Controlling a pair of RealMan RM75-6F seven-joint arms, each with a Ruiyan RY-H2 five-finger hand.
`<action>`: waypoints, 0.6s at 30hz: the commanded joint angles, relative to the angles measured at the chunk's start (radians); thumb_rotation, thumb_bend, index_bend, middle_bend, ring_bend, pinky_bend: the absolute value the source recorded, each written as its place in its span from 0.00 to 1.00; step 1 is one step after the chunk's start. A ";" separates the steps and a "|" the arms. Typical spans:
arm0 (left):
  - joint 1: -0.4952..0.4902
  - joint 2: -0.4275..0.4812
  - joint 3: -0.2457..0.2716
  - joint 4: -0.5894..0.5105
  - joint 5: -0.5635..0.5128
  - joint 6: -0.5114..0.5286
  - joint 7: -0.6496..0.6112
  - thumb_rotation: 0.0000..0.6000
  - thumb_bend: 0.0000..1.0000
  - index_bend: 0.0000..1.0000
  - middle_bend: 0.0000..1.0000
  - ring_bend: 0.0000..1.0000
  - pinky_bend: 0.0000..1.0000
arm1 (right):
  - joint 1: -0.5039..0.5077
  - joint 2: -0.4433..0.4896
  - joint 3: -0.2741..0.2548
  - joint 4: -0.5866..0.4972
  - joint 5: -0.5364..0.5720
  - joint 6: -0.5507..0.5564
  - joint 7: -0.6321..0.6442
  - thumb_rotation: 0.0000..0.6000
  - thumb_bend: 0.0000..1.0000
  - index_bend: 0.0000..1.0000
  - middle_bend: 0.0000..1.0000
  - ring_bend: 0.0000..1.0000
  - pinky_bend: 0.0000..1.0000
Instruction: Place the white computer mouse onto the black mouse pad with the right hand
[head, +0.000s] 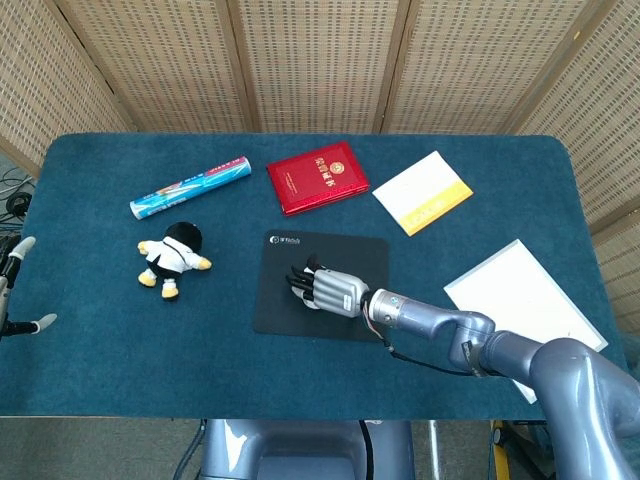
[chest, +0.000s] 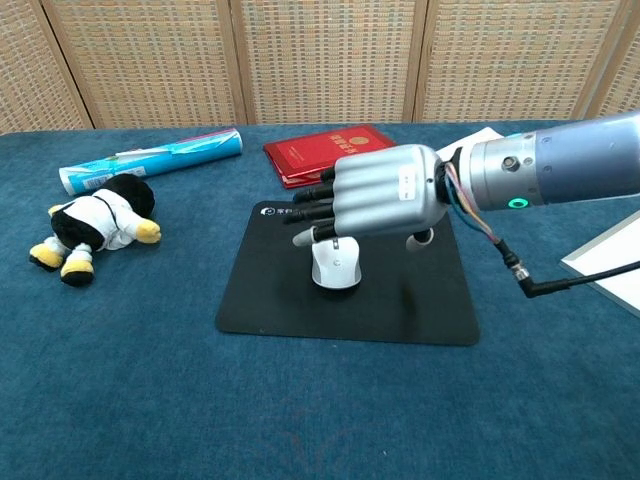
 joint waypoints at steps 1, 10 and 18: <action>0.003 0.003 0.005 -0.001 0.008 0.000 -0.010 1.00 0.00 0.00 0.00 0.00 0.00 | -0.073 0.101 0.018 -0.101 0.042 0.088 -0.037 1.00 0.00 0.00 0.00 0.00 0.23; 0.012 0.007 0.026 0.013 0.093 0.018 -0.064 1.00 0.00 0.00 0.00 0.00 0.00 | -0.383 0.239 0.043 -0.234 0.225 0.417 0.035 1.00 0.05 0.00 0.00 0.00 0.20; 0.033 -0.003 0.049 0.006 0.166 0.073 -0.061 1.00 0.00 0.00 0.00 0.00 0.00 | -0.683 0.252 0.034 -0.283 0.353 0.712 0.189 1.00 0.00 0.00 0.00 0.00 0.10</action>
